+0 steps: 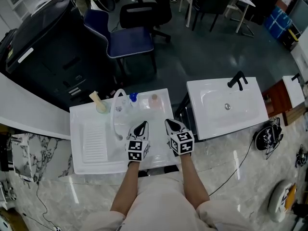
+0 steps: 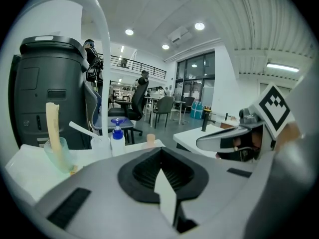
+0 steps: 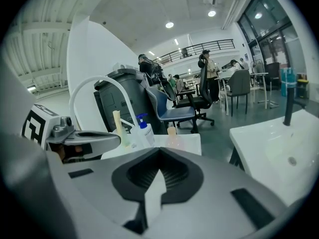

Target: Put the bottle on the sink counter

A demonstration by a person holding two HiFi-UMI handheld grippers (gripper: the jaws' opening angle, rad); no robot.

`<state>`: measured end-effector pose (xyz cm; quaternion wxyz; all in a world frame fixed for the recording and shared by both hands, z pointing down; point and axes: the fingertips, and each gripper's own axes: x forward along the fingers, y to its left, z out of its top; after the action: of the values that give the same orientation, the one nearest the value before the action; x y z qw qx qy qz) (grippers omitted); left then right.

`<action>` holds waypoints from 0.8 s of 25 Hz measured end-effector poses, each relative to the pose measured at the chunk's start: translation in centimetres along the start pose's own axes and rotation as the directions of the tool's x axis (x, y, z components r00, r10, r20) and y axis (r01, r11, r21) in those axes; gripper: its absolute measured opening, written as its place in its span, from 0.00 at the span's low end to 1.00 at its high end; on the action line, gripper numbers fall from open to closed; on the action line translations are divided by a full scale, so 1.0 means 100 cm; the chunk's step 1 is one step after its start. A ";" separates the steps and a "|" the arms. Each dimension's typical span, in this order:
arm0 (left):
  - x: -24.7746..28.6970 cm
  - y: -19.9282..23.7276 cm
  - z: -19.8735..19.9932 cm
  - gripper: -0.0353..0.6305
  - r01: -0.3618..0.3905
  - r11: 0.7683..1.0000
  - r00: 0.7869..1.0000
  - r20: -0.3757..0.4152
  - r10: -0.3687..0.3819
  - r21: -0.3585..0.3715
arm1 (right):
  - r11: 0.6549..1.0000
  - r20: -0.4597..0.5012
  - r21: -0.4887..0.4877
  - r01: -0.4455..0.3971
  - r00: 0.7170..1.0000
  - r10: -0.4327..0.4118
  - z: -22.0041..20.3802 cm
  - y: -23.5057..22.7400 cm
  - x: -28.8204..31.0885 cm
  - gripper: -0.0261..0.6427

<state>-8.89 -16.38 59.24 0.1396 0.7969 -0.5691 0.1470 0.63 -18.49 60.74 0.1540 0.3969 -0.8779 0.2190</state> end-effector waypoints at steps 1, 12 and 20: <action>0.000 -0.001 -0.001 0.06 0.001 1.000 1.000 -0.003 -0.001 0.000 | 1.000 0.000 0.000 0.000 1.000 0.000 0.000 0.000 -0.001 0.04; -0.002 -0.002 -0.009 0.06 0.014 1.000 0.999 -0.037 -0.014 0.004 | 1.000 0.007 0.022 -0.002 1.000 0.001 -0.004 0.002 0.001 0.04; 0.003 -0.005 -0.011 0.06 0.034 0.999 0.998 -0.053 -0.033 0.015 | 0.999 0.010 0.032 0.000 1.000 0.000 -0.004 0.000 0.003 0.04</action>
<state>-8.37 -16.09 60.32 0.1506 0.8033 -0.5505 0.1703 0.53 -18.49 61.20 0.1434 0.4005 -0.8750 0.2310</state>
